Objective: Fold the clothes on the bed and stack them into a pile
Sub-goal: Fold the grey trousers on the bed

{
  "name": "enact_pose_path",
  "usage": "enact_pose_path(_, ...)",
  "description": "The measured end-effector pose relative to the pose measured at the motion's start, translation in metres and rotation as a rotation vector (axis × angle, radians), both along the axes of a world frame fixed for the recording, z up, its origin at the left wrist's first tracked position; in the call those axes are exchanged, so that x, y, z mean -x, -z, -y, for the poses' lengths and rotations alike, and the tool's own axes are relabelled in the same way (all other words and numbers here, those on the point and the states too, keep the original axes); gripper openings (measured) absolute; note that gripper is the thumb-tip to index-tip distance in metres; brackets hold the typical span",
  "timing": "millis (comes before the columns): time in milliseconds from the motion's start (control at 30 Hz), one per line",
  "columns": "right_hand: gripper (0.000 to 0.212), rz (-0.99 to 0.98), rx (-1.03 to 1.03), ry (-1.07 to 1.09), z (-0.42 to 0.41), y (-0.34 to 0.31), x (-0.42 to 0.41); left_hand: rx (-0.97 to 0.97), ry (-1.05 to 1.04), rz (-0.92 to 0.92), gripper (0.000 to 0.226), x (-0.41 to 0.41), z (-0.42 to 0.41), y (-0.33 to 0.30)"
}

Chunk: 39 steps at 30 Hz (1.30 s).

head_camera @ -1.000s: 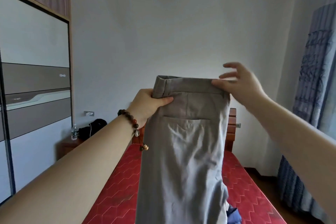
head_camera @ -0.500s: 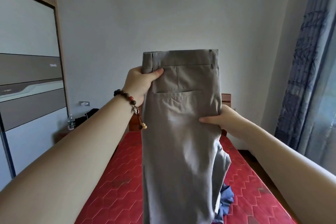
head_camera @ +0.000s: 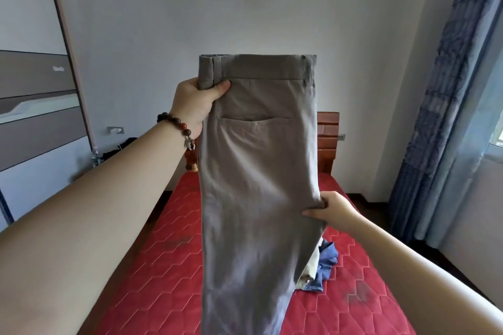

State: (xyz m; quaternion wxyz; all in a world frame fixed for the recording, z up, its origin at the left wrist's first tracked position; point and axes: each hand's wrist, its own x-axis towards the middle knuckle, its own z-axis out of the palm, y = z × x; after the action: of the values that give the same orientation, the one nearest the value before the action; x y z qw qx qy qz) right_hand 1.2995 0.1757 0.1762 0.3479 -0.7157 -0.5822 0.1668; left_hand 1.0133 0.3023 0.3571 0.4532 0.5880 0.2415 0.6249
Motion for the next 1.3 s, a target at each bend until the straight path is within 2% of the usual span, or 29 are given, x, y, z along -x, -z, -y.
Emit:
enact_pose_path(100, 0.012, 0.094, -0.016, 0.092, -0.001, 0.002, 0.001, 0.023, 0.001, 0.020, 0.015, 0.004, -0.005, -0.001)
enact_pose_path(233, 0.017, -0.150, -0.010, 0.125, -0.005, 0.001, 0.005, 0.045, 0.027, 0.043, 0.014, 0.011, -0.009, -0.002)
enact_pose_path(267, 0.013, -0.282, -0.021, 0.119, -0.005, 0.001, 0.008, 0.052, 0.035, 0.048, 0.014, 0.013, -0.009, -0.003)
enact_pose_path(367, 0.016, -0.898, -0.054, 0.014, -0.005, 0.006, 0.016, 0.058, 0.055, 0.072, 0.012, 0.018, -0.010, -0.005)
enact_pose_path(400, 0.012, -1.045, -0.079, -0.026, -0.004, 0.007, 0.020, 0.053, 0.057, 0.074, 0.012, 0.019, -0.010, -0.007)
enact_pose_path(467, 0.010, -1.160, -0.108, -0.094, -0.004, 0.005, 0.023, 0.040, 0.053, 0.073, 0.012, 0.022, -0.009, -0.008)
enact_pose_path(567, 0.029, -1.137, -0.086, -0.154, -0.007, 0.000, 0.021, 0.026, 0.005, 0.083, 0.013, 0.032, -0.010, -0.013)
enact_pose_path(633, 0.033, -1.124, -0.142, -0.100, -0.009, -0.003, 0.017, 0.017, -0.031, 0.102, 0.011, 0.041, -0.012, -0.017)
enact_pose_path(767, 0.014, -1.062, -0.306, 0.077, -0.017, -0.011, 0.014, -0.019, -0.045, 0.136, 0.007, 0.051, -0.010, -0.016)
enact_pose_path(800, 0.010, -0.962, -0.278, 0.090, -0.017, -0.016, 0.015, -0.018, -0.034, 0.145, 0.007, 0.051, -0.009, -0.016)
enact_pose_path(833, 0.009, -0.776, -0.202, 0.100, -0.017, -0.024, 0.015, -0.016, -0.019, 0.152, 0.006, 0.051, -0.008, -0.016)
enact_pose_path(900, 0.022, -0.278, -0.065, 0.125, -0.018, -0.050, 0.018, -0.017, 0.013, 0.150, 0.005, 0.050, -0.007, -0.018)
enact_pose_path(933, 0.034, -0.200, -0.080, 0.068, -0.017, -0.070, 0.025, -0.021, 0.028, 0.139, 0.006, 0.049, -0.006, -0.018)
enact_pose_path(967, 0.047, -0.232, -0.139, -0.063, -0.016, -0.091, 0.035, -0.026, 0.050, 0.121, 0.006, 0.046, -0.005, -0.018)
enact_pose_path(1000, 0.057, -0.358, -0.219, -0.207, -0.015, -0.113, 0.049, -0.040, 0.066, 0.088, 0.006, 0.042, -0.003, -0.017)
enact_pose_path(1067, 0.054, -0.549, -0.382, -0.324, -0.016, -0.153, 0.077, -0.067, 0.088, 0.009, 0.008, 0.034, 0.001, -0.013)
enact_pose_path(1133, 0.039, -0.555, -0.541, -0.218, -0.019, -0.181, 0.098, -0.090, 0.055, -0.049, 0.009, 0.035, 0.003, -0.013)
enact_pose_path(1200, 0.032, -0.513, -0.614, -0.135, -0.021, -0.193, 0.112, -0.159, -0.050, -0.129, 0.016, 0.049, 0.004, -0.015)
enact_pose_path(1300, 0.030, -0.505, -0.657, -0.136, -0.025, -0.197, 0.127, -0.158, -0.195, -0.235, 0.040, 0.080, 0.004, 0.003)
